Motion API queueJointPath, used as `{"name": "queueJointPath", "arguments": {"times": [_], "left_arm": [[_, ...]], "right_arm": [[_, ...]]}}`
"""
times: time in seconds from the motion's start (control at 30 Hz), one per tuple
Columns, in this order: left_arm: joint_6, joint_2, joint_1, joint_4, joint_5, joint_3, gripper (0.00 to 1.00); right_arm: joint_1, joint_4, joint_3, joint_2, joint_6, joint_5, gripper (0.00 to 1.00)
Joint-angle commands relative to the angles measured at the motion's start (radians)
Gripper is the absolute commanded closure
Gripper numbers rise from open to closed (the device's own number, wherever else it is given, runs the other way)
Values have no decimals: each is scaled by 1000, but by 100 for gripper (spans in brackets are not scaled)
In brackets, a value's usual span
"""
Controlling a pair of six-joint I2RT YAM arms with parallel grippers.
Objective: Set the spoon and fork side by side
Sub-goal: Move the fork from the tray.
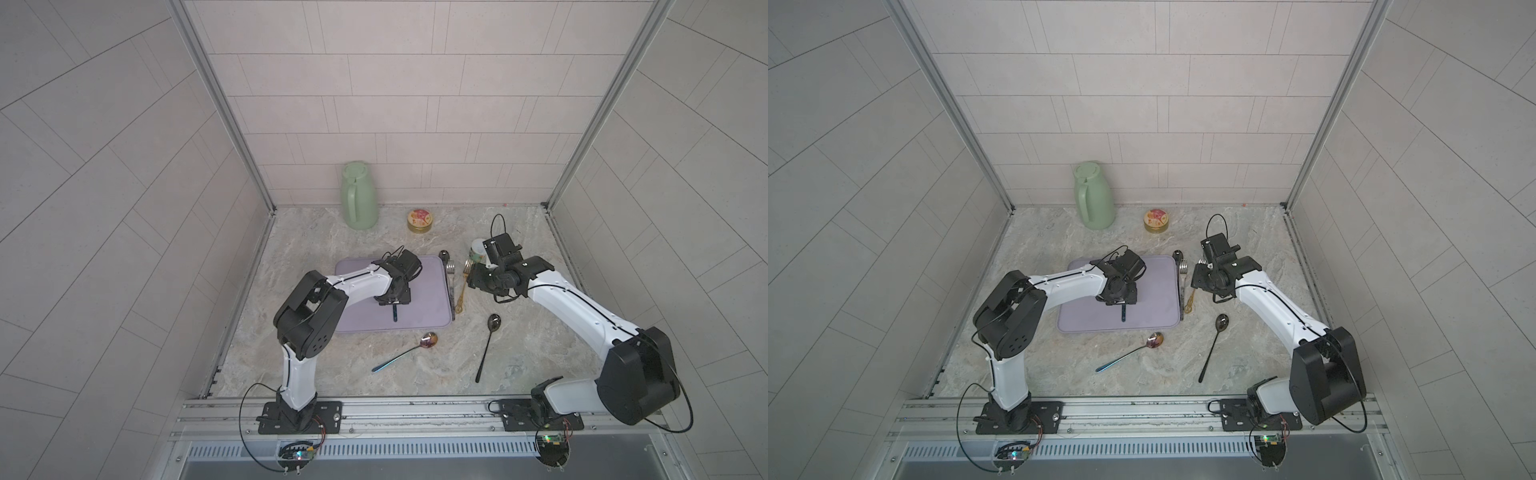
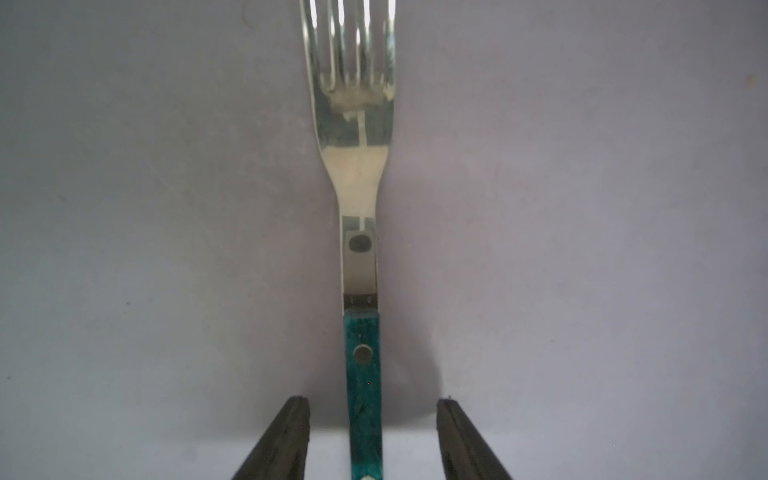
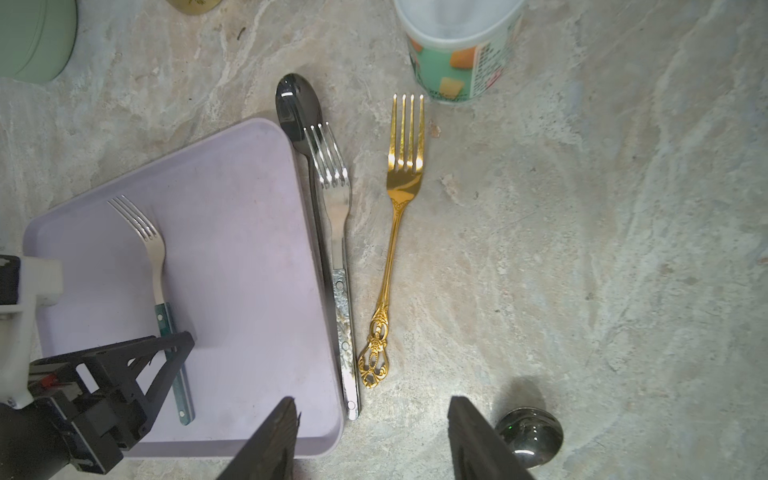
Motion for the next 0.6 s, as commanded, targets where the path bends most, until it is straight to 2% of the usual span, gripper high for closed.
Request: {"name": "queueJointPath", "arguments": {"times": [0.0, 0.3, 0.5, 0.57], "left_arm": [[-10, 4, 2, -80, -24, 32, 52], [-4, 7, 21, -95, -7, 12, 72], [46, -66, 103, -90, 28, -57, 85], [77, -78, 138, -95, 40, -68, 86]], "right_arm": [[-10, 24, -7, -16, -26, -2, 39], [-35, 28, -23, -1, -33, -3, 38], [-51, 31, -30, 5, -49, -5, 38], [-57, 36, -34, 7, -50, -3, 38]]}}
